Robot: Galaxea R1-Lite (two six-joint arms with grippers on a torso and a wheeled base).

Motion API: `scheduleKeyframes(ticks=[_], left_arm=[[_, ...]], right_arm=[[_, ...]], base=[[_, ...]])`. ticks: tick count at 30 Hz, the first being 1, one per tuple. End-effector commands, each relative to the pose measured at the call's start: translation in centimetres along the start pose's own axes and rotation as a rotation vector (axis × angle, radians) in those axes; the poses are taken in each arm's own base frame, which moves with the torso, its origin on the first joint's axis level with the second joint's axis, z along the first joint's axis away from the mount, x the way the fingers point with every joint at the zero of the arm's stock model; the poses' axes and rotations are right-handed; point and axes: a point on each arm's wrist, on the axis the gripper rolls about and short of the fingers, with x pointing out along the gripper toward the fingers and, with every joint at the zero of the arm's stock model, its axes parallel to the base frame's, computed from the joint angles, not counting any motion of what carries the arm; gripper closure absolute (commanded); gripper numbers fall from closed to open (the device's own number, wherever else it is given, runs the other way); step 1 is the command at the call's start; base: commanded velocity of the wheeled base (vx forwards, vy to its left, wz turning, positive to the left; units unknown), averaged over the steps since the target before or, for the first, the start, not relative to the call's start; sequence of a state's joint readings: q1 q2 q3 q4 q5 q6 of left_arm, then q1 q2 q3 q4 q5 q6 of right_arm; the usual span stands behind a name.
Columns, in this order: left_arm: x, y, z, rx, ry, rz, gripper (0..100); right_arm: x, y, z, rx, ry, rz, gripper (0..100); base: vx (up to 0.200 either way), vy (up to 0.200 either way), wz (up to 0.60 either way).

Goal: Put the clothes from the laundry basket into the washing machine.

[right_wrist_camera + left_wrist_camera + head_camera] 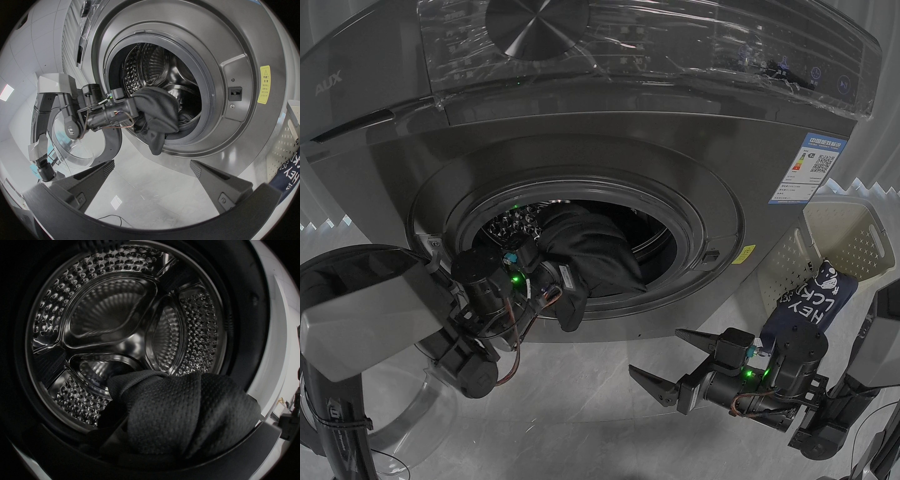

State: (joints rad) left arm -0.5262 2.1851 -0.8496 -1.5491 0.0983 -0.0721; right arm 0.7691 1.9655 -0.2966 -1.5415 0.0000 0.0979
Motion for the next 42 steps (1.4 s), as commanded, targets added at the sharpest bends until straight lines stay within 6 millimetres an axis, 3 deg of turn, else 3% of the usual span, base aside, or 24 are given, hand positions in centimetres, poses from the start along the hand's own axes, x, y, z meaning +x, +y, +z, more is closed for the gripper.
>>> scheduleKeyframes(ticks=[1,3,4,10,11,16,23,28,29,35,42], left_arm=[[3.2,0.1,-2.7,-0.017,-0.027,0.032,100],[3.2,0.1,-2.7,-0.017,-0.027,0.032,100],[5.0,0.3,-3.0,-0.023,-0.069,0.036,100],[7.5,0.3,-3.3,-0.02,-0.115,0.043,100],[8.9,0.9,-3.0,-0.015,-0.127,0.06,100],[12.1,2.3,-1.1,-0.02,-0.163,0.116,100],[13.6,3.2,0.5,-0.034,-0.159,0.137,100],[14.0,3.2,0.6,-0.036,-0.167,0.138,100],[13.9,3.2,0.5,-0.037,-0.162,0.138,0],[13.3,2.8,-0.5,-0.075,-0.091,0.16,0],[10.8,2.0,0.3,-0.079,0.022,0.159,0]], right_arm=[[0.1,0.0,-0.2,0.0,0.006,-0.001,0],[0.1,0.0,-0.2,0.0,0.006,-0.001,0],[0.2,-0.2,-0.3,0.001,0.01,-0.006,0],[0.3,-0.3,-0.6,0.002,0.022,-0.012,0],[0.3,-0.3,-0.6,0.002,0.022,-0.012,0],[0.3,-0.4,-0.6,0.002,0.022,-0.013,0],[0.4,-0.4,-0.5,0.002,0.017,-0.014,0],[0.5,-0.4,-0.5,0.002,0.015,-0.014,0],[0.5,-0.4,-0.5,0.002,0.016,-0.013,0],[0.5,-0.4,-0.5,0.002,0.016,-0.013,0],[0.5,-0.4,-0.5,0.002,0.016,-0.013,0]], base=[[0.0,0.0,0.0],[0.0,0.0,0.0],[0.0,0.0,0.0],[0.0,0.0,0.0],[0.0,0.0,0.0],[0.0,0.0,0.0],[0.0,0.0,0.0],[0.0,0.0,0.0],[0.0,0.0,0.0],[0.0,0.0,0.0],[0.0,0.0,0.0]])
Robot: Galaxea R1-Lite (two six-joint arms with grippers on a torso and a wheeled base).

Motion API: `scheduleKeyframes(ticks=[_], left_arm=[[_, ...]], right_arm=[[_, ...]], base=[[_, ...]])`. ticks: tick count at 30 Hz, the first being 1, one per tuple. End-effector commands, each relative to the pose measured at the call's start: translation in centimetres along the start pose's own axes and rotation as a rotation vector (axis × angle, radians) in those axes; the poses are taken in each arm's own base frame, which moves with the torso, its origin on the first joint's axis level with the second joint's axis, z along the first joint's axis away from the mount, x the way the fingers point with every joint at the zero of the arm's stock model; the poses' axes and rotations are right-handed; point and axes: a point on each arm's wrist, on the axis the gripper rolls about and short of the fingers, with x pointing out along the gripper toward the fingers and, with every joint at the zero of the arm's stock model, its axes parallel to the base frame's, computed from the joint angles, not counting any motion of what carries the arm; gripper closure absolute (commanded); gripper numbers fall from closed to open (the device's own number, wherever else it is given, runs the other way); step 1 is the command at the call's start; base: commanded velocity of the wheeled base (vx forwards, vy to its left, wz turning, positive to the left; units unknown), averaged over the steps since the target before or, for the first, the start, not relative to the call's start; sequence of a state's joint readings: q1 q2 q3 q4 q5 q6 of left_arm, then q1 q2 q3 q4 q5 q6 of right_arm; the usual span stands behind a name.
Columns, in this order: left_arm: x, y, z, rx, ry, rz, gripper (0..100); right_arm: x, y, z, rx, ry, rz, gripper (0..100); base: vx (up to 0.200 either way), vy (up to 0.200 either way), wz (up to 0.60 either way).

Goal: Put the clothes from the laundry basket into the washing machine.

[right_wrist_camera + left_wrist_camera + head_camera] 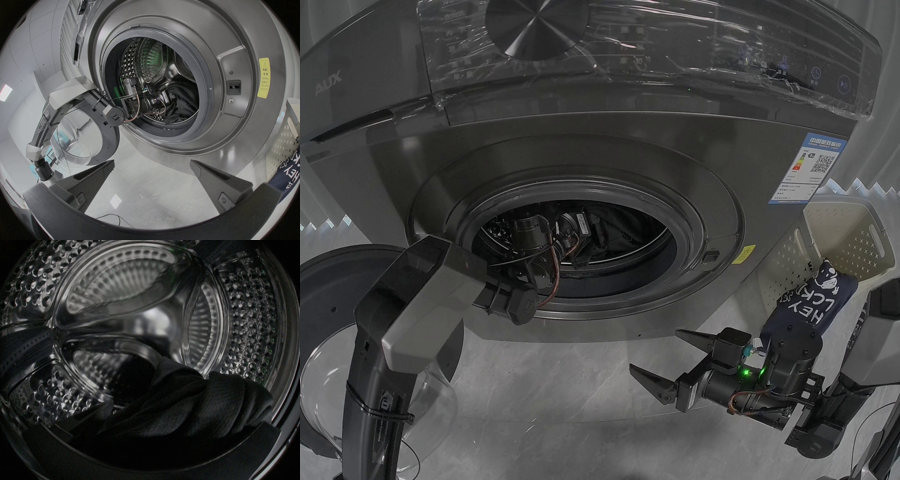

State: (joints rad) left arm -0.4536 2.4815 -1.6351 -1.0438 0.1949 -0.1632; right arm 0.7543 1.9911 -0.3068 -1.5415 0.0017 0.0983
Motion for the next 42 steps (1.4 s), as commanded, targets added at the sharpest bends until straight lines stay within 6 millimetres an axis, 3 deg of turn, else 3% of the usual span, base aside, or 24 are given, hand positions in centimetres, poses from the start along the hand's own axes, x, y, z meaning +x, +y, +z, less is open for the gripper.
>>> scheduleKeyframes(ticks=[1,6,13,14,19,24,28,33,34,42], left_arm=[[-1.7,-0.7,1.8,-0.001,0.038,-0.008,0],[-3.8,-1.1,0.1,0.029,0.187,-0.022,0],[-2.8,-1.5,-1.8,0.041,0.192,-0.033,0],[-2.8,-1.5,-1.9,0.041,0.192,-0.033,100],[0.1,-1.5,-2.2,0.015,0.084,-0.01,100],[2.4,-1.0,-1.2,-0.023,-0.047,0.049,100],[3.0,-0.8,-0.2,-0.032,-0.089,0.059,100],[2.4,-0.7,-1.1,-0.022,-0.043,0.064,100],[2.1,-0.7,-1.5,-0.018,-0.022,0.066,0],[-1.0,-1.6,-0.4,-0.024,0.09,0.045,0]], right_arm=[[0.0,0.0,0.0,0.0,0.002,0.002,0],[0.0,0.1,-0.1,-0.001,0.002,0.005,0],[0.1,0.2,-0.1,-0.001,0.004,0.006,0],[0.1,0.2,-0.2,-0.001,0.005,0.006,0],[0.2,0.4,-0.2,-0.002,0.007,0.013,0],[0.2,0.3,-0.2,-0.002,0.007,0.012,0],[0.2,0.4,-0.3,-0.002,0.009,0.013,0],[0.3,0.3,-0.5,-0.002,0.016,0.009,0],[0.2,0.2,-0.4,0.0,0.014,0.006,0],[0.3,0.1,-0.3,-0.001,0.011,0.005,0]], base=[[0.0,0.0,0.0],[0.0,0.0,0.0],[0.0,0.0,0.0],[0.0,0.0,0.0],[0.0,0.0,0.0],[0.0,0.0,0.0],[0.0,0.0,0.0],[0.0,0.0,0.0],[0.0,0.0,0.0],[0.0,0.0,0.0]])
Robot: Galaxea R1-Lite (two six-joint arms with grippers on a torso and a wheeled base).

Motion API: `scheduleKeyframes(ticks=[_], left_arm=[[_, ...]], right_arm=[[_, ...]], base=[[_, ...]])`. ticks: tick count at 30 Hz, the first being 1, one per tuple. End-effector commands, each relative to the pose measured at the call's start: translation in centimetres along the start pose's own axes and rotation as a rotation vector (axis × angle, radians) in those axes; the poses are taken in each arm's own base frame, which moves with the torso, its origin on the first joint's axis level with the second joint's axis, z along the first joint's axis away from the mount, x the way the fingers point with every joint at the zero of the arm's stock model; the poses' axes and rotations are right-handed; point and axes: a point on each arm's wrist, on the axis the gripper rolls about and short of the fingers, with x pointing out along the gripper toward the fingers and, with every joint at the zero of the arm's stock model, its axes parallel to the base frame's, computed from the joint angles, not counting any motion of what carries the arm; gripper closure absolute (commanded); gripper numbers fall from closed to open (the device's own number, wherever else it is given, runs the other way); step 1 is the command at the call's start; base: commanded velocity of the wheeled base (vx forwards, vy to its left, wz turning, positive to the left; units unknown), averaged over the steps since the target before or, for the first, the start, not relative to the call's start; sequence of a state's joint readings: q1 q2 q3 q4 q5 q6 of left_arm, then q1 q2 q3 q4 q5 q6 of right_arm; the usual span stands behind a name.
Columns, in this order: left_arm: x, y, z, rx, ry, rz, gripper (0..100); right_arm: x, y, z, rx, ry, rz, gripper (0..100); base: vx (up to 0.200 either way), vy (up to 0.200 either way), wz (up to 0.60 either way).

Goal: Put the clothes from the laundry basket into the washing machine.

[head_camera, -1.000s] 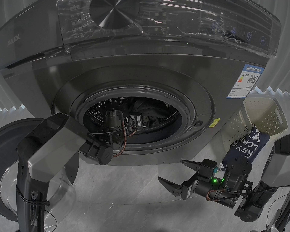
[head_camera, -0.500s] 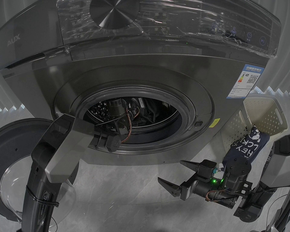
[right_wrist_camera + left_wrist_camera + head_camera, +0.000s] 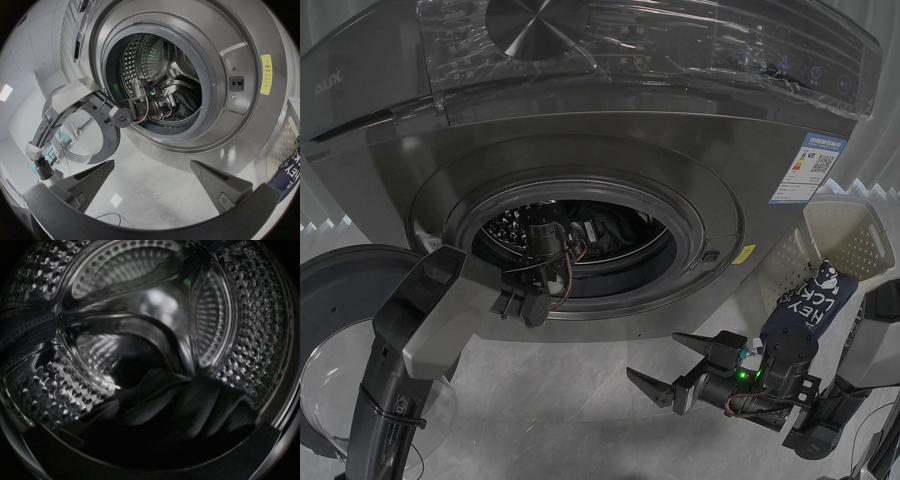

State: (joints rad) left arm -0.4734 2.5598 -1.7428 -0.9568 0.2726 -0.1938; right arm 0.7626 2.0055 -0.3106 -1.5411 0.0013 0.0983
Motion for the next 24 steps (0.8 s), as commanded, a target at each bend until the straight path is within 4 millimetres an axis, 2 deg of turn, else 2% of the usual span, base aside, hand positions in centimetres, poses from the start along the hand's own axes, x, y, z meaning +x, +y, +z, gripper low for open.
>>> scheduleKeyframes(ticks=[1,10,16,21,24], left_arm=[[-2.6,-1.0,2.3,-0.001,0.052,-0.027,0],[-7.1,-2.1,3.1,0.032,0.182,-0.073,0],[-9.6,-2.1,1.2,0.06,0.28,-0.101,0],[-9.4,-2.2,1.7,0.048,0.236,-0.113,0],[-7.4,-2.7,3.0,0.002,0.108,-0.131,0]], right_arm=[[0.0,-0.1,0.0,0.0,-0.001,-0.003,0],[0.0,0.0,0.1,0.0,-0.004,-0.001,0],[0.0,0.1,0.1,-0.001,-0.005,0.004,0],[0.0,0.0,0.1,0.0,-0.005,0.001,0],[0.0,0.1,0.1,-0.001,-0.003,0.005,0]], base=[[0.0,0.0,0.0],[0.0,0.0,0.0],[0.0,0.0,0.0],[0.0,0.0,0.0],[0.0,0.0,0.0]])
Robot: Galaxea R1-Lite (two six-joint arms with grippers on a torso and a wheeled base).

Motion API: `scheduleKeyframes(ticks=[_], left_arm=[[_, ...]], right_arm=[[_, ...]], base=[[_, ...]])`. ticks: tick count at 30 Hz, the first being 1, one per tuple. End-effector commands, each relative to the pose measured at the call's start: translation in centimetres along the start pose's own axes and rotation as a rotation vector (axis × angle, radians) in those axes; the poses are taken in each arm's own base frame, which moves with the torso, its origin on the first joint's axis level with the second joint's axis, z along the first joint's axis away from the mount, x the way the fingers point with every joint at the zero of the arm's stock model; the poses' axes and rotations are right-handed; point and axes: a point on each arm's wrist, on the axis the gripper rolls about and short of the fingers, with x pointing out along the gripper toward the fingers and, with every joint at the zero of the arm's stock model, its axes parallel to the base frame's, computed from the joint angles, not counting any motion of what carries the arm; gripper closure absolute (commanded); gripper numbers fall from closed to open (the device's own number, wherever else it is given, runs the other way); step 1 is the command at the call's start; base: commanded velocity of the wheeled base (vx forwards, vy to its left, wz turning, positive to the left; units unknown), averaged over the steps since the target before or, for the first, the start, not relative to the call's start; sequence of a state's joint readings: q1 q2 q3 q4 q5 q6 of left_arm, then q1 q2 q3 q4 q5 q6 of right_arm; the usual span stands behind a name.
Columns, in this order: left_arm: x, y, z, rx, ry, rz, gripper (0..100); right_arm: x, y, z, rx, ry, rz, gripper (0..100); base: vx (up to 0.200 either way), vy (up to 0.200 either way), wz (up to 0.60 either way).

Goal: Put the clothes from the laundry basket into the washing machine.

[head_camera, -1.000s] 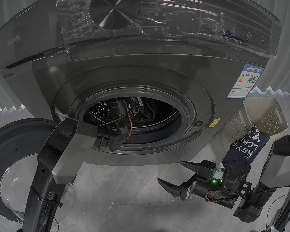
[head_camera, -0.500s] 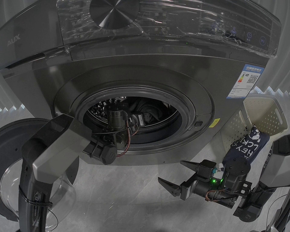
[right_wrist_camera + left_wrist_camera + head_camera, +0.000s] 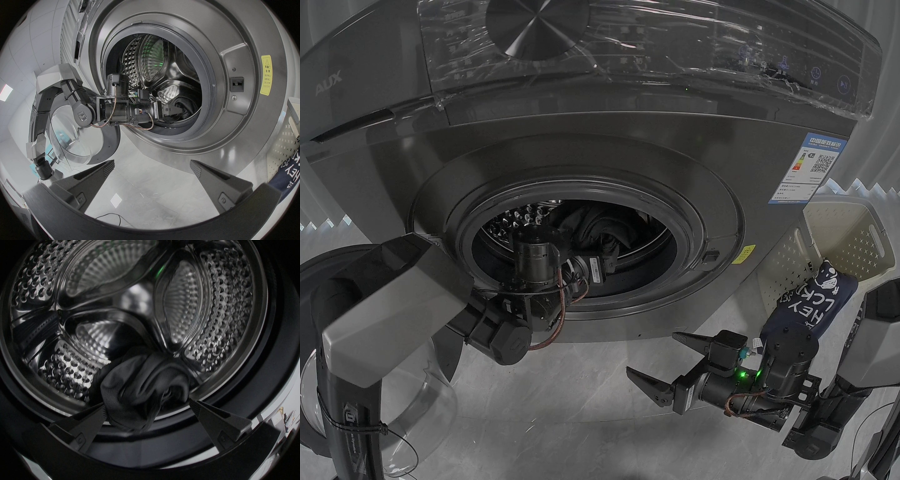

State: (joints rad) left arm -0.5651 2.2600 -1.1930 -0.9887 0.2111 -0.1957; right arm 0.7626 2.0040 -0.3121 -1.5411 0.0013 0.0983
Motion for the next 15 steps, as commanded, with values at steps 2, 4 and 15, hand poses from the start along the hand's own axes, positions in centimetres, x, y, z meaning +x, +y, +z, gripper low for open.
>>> scheduleKeyframes(ticks=[2,4,15], left_arm=[[2.2,-0.1,2.2,-0.046,-0.177,-0.02,0],[2.8,0.5,1.9,-0.048,-0.199,-0.011,0],[5.3,1.3,-1.5,-0.042,-0.181,0.002,0]], right_arm=[[0.0,0.1,0.0,-0.001,0.001,0.003,0],[0.0,0.0,0.0,0.0,0.001,-0.002,0],[0.1,0.1,-0.2,0.001,0.006,0.004,0]], base=[[0.0,0.0,0.0],[0.0,0.0,0.0],[0.0,0.0,0.0]])
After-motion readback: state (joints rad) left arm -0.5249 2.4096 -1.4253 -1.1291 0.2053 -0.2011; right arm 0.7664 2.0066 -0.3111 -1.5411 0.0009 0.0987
